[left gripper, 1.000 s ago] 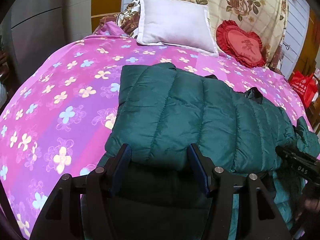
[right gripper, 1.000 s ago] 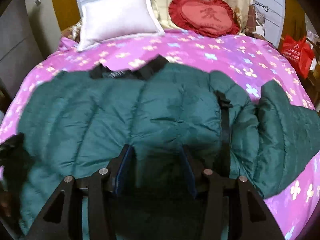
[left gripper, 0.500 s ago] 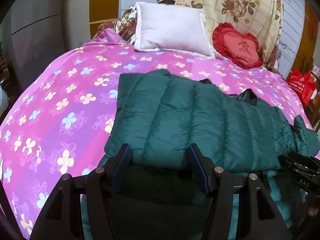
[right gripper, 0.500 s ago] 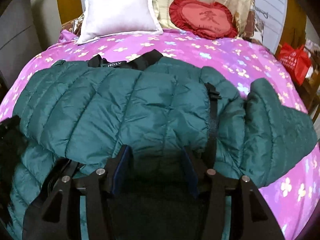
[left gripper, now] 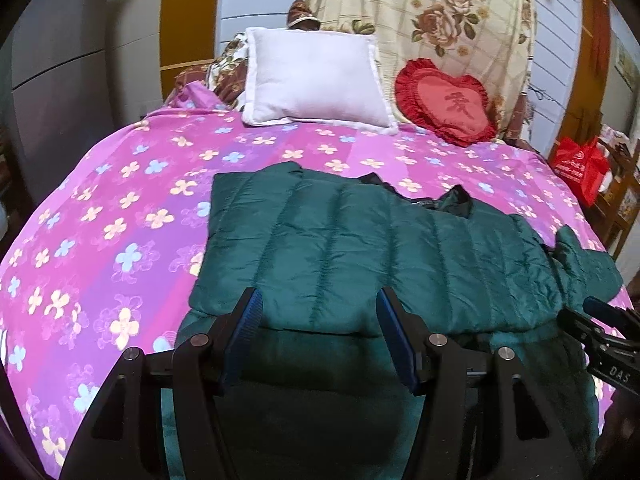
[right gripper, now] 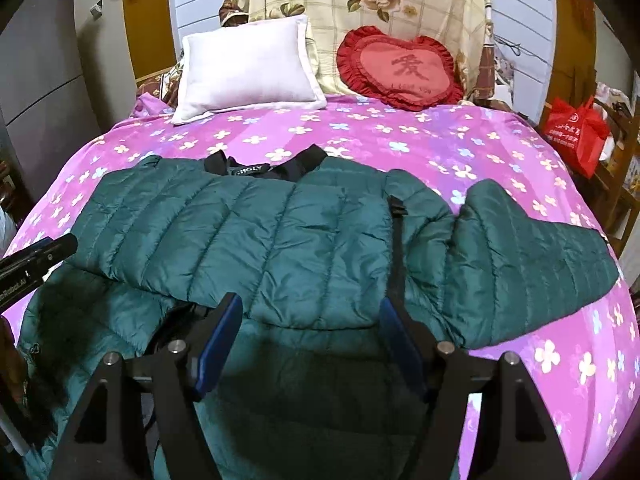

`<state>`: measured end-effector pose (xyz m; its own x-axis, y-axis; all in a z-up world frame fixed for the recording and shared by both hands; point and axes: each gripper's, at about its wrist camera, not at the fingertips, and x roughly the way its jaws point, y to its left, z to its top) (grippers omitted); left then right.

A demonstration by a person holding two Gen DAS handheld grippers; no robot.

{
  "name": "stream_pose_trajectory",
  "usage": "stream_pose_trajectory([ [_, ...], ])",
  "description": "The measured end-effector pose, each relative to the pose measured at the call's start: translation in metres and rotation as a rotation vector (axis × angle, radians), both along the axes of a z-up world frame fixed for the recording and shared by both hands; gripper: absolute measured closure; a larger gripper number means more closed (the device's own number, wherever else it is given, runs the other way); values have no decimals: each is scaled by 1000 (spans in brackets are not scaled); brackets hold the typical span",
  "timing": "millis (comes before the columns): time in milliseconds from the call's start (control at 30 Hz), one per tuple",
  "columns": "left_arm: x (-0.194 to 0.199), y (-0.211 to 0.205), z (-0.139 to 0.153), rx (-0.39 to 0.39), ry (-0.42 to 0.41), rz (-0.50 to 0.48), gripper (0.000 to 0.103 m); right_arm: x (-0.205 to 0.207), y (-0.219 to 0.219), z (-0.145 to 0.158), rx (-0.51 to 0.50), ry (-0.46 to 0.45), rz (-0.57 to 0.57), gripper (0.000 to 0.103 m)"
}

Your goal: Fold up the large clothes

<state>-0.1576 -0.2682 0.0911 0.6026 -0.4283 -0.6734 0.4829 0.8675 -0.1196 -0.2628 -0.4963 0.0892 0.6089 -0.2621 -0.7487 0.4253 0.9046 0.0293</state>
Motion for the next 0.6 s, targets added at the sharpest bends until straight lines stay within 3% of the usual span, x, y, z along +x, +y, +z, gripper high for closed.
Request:
stream_pose_trajectory([
  [367,-5,-3,-7,-18,32,-21,62,-28,-18,7,-16,-16,-60,27],
  [600,-3,-1,-4,-52,35,-11,62,-43,-50,1,-41,4,-133,25],
])
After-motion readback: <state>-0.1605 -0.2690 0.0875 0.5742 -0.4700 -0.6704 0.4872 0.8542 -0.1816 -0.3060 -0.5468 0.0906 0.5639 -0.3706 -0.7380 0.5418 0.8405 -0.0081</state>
